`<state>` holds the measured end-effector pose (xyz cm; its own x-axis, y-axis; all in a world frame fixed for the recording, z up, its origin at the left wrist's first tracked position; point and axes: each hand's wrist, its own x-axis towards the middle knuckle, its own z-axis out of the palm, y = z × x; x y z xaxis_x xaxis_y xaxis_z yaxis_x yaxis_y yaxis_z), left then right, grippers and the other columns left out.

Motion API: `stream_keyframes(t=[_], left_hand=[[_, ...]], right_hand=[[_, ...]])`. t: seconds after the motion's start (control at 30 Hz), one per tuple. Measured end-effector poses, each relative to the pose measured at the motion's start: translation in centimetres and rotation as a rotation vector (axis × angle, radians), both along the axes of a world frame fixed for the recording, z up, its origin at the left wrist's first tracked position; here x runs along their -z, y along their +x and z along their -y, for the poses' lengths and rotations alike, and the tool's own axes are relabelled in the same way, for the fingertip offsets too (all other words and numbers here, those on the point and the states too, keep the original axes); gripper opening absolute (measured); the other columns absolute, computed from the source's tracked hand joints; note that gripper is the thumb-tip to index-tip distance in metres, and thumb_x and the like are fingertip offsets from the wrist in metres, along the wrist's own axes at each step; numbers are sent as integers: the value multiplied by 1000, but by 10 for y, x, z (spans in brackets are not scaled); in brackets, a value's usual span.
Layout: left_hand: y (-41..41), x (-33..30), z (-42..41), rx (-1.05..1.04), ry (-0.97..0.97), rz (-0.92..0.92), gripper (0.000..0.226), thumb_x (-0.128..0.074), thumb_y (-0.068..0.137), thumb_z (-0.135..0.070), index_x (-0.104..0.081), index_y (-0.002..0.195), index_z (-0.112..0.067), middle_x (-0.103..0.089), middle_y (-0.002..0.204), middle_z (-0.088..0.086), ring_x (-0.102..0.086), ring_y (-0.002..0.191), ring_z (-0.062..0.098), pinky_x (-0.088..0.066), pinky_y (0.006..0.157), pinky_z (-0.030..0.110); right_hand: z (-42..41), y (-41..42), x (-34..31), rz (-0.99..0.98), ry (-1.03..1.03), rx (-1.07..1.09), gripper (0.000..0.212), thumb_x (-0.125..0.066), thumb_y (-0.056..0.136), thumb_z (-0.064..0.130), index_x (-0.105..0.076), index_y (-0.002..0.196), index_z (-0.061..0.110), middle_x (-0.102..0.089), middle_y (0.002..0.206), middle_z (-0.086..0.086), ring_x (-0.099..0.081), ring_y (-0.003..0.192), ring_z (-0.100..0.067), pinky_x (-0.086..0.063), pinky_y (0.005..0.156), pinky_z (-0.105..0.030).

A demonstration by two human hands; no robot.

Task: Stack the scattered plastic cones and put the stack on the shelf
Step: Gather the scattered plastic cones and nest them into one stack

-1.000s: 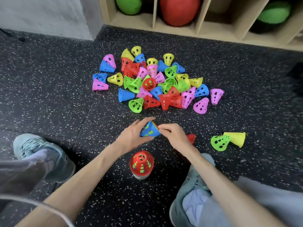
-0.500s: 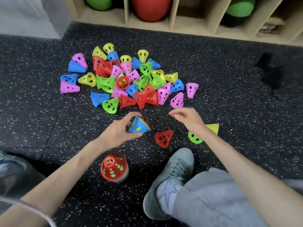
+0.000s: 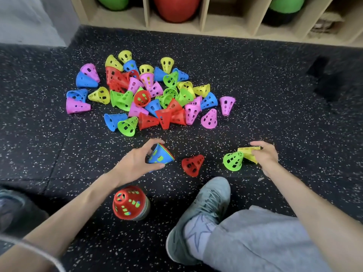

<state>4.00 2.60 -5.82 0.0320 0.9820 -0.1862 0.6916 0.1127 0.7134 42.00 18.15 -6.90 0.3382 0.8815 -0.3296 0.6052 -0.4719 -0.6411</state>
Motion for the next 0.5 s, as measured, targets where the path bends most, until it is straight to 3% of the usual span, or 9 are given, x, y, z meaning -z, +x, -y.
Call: stream_keyframes(t=[0.07, 0.13, 0.23, 0.37, 0.5], left_hand=[[2, 1, 0, 3, 6, 4, 64, -76, 87, -47, -38, 138, -53, -65, 98, -1, -47, 51, 6, -42, 59, 16], [3, 2, 0, 1, 3, 2, 64, -76, 86, -48, -38, 137, -54, -66, 97, -1, -44, 51, 7, -41, 59, 18], [5, 3, -1, -3, -11, -6, 64, -75, 86, -50, -36, 136, -58, -67, 98, -3, -45, 51, 7, -42, 61, 23], [5, -1, 0, -6, -3, -7, 64, -75, 87, -49, -36, 136, -59, -65, 97, -4, -44, 51, 8, -40, 58, 17], [6, -5, 1, -24, -3, 5, 64, -76, 88, -47, -36, 137, -58, -66, 102, -5, -46, 53, 6, -41, 60, 14]], right_hand=[[3, 1, 4, -66, -44, 38, 34, -63, 92, 1, -72, 121, 15, -60, 138, -5, -58, 116, -24, -44, 96, -29], [4, 0, 8, -64, -55, 61, 33, -63, 92, 1, -70, 123, 10, -60, 139, -9, -56, 125, -28, -43, 102, -32], [6, -7, 4, -44, -4, 59, 35, -60, 91, 0, -71, 124, 8, -63, 134, -13, -58, 122, -32, -47, 103, -38], [6, -17, -9, -11, 137, -40, 38, -53, 94, -1, -74, 119, 19, -66, 130, -6, -60, 104, -22, -48, 94, -33], [7, -31, -22, -105, 228, -178, 44, -52, 94, -4, -74, 116, 27, -66, 127, -3, -58, 92, -16, -45, 73, -26]])
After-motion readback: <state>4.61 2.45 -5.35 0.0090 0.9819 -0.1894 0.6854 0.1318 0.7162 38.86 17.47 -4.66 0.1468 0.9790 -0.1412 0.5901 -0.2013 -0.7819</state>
